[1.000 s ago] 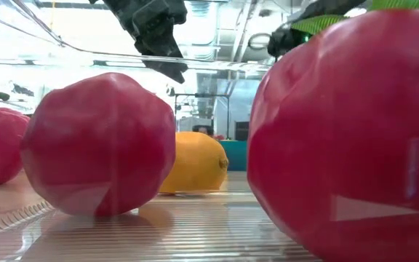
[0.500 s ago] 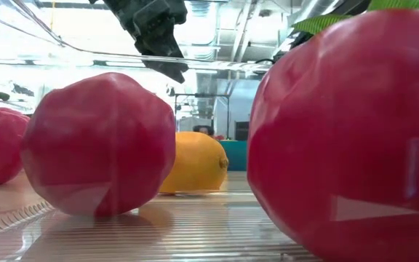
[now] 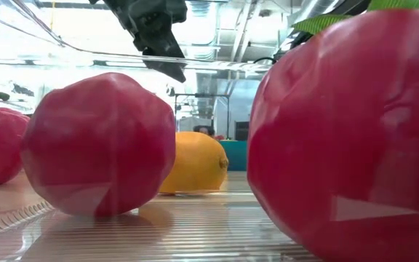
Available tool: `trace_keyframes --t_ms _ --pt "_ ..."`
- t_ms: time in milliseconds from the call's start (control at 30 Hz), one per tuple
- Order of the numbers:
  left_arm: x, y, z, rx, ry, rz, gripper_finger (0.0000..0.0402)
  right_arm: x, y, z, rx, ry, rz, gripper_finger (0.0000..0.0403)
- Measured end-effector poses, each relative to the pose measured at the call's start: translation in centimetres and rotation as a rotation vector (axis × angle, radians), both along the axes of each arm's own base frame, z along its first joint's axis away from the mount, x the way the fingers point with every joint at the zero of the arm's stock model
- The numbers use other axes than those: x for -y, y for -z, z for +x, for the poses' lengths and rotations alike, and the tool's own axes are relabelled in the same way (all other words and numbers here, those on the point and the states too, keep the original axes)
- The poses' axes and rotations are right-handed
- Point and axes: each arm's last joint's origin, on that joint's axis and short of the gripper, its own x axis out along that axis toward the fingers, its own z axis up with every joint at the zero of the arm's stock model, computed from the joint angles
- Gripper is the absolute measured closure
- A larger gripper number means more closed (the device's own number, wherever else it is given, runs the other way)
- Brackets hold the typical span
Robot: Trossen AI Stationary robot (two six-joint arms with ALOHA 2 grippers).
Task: Sort produce into baskets
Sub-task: Put the lemon into the yellow bin
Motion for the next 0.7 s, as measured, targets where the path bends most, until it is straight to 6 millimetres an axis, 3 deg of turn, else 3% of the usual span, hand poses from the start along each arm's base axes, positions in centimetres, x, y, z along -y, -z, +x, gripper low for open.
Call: trace_keyframes --t_ms 300,700 --pt "0.58 0.01 0.02 -0.002 0.013 -0.007 0.0045 0.01 0.00 0.01 0.001 0.000 -0.001 0.0019" --pt "0.55 0.04 -0.01 -0.001 -0.034 -0.049 0.0043 0.01 0.00 0.01 0.001 0.000 -0.001 0.0009"
